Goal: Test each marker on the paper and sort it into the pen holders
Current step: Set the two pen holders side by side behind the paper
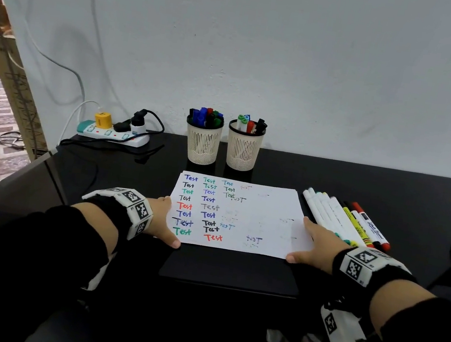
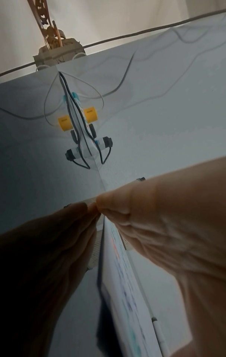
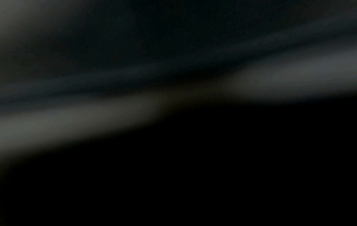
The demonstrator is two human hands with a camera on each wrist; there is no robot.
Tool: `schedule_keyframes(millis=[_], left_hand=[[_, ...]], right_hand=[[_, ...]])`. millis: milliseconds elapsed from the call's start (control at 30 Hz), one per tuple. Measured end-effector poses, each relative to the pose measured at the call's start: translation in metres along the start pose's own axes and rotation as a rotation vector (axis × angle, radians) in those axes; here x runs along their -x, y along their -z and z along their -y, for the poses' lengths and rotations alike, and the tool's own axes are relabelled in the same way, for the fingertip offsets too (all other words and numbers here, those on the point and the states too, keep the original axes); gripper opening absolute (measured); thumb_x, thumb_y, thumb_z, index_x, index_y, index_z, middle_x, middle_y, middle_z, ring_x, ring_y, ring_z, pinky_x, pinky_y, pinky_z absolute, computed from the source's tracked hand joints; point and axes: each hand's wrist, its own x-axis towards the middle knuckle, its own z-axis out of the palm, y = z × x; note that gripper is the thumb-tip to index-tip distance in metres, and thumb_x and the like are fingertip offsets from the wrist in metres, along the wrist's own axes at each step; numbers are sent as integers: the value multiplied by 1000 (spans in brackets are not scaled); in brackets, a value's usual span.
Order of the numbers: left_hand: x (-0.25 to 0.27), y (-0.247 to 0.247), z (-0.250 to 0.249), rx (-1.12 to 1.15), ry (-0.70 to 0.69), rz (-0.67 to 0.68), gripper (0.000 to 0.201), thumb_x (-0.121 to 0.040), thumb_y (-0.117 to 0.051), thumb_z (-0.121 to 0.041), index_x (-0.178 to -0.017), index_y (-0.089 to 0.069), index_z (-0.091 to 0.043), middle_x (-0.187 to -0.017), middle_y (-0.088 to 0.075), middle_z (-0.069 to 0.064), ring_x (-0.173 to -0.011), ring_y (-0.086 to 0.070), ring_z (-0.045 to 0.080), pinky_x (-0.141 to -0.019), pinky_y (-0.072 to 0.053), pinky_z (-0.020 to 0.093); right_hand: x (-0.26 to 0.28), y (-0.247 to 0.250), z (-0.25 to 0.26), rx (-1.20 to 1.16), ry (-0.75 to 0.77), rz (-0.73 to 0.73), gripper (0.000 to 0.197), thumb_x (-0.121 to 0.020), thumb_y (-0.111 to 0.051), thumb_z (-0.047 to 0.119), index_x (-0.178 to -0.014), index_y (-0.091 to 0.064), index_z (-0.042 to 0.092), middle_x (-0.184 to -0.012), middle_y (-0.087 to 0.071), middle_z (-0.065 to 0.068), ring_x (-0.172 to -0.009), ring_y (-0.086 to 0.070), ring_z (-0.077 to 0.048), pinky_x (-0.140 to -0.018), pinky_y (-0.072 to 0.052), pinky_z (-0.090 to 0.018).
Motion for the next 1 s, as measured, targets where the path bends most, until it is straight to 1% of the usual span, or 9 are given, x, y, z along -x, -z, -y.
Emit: schedule_keyframes(millis=[133, 233, 333, 433, 567, 700, 767, 867, 1000], left_hand=[[2, -1, 1, -7, 4, 8, 105, -77, -66, -54, -148, -5, -7, -150, -28, 3, -132, -37, 20, -106, -32, 30], [5, 0, -1, -10, 13, -8, 101, -80, -63, -54, -148, -5, -7, -145, -35, 5, -128, -42, 22, -101, -34, 28], [6, 1, -2, -18, 24, -12, 102, -81, -61, -56, -149, -3, -7, -144, -38, 7, -127, -43, 23, -100, -35, 29], [7, 2, -3, -28, 34, -11, 97, -82, -60, -55, -148, -8, -7, -144, -38, 8, -128, -43, 24, -101, -35, 29], [8, 1, -6, -37, 41, -5, 92, -83, -60, -52, -147, -10, -7, -144, -37, 8, -128, -43, 24, -101, -34, 29], [7, 0, -6, -37, 46, -11, 96, -83, -61, -51, -147, -7, -5, -148, -31, 8, -129, -41, 25, -101, -34, 29], [6, 0, -6, -39, 50, -9, 96, -82, -62, -52, -147, -8, -6, -146, -35, 8, -127, -43, 25, -100, -34, 29], [5, 0, -6, -42, 56, -7, 94, -82, -62, -53, -146, -12, -8, -139, -43, 7, -124, -46, 25, -96, -36, 29], [8, 0, -7, -42, 70, -10, 95, -82, -60, -54, -147, -9, -8, -140, -42, 9, -125, -45, 25, -97, -36, 30]], right_hand=[[-1, 0, 3, 32, -2, -16, 98, -83, -66, 48, -152, -7, 12, -154, -27, -7, -139, -31, -23, -111, -28, -33], [-2, 0, 5, 74, -2, -24, 94, -84, -64, 49, -151, -10, 11, -150, -34, -8, -136, -35, -24, -108, -31, -33], [-3, 7, 9, 138, -15, 33, 93, -82, -65, 52, -150, -14, 12, -150, -34, -6, -135, -37, -23, -107, -32, -33], [-7, 18, 11, 193, -30, 94, 94, -81, -65, 54, -150, -16, 13, -152, -32, -4, -137, -35, -23, -109, -29, -33], [-15, 21, 11, 262, -51, 108, 98, -77, -69, 55, -150, -18, 14, -152, -32, -4, -138, -33, -24, -112, -28, -37], [-19, 18, 9, 298, -59, 109, 102, -70, -75, 56, -147, -22, 15, -146, -40, -4, -131, -41, -25, -108, -34, -39], [-20, 18, 8, 305, -65, 106, 104, -68, -75, 58, -148, -23, 15, -145, -41, -4, -131, -41, -25, -108, -34, -40], [-19, 18, 8, 333, -50, 98, 99, -70, -72, 59, -146, -27, 15, -143, -43, -4, -129, -43, -25, -107, -35, -38], [-20, 16, 8, 360, -20, 60, 91, -77, -68, 57, -146, -29, 12, -143, -44, -5, -130, -43, -25, -108, -35, -40]])
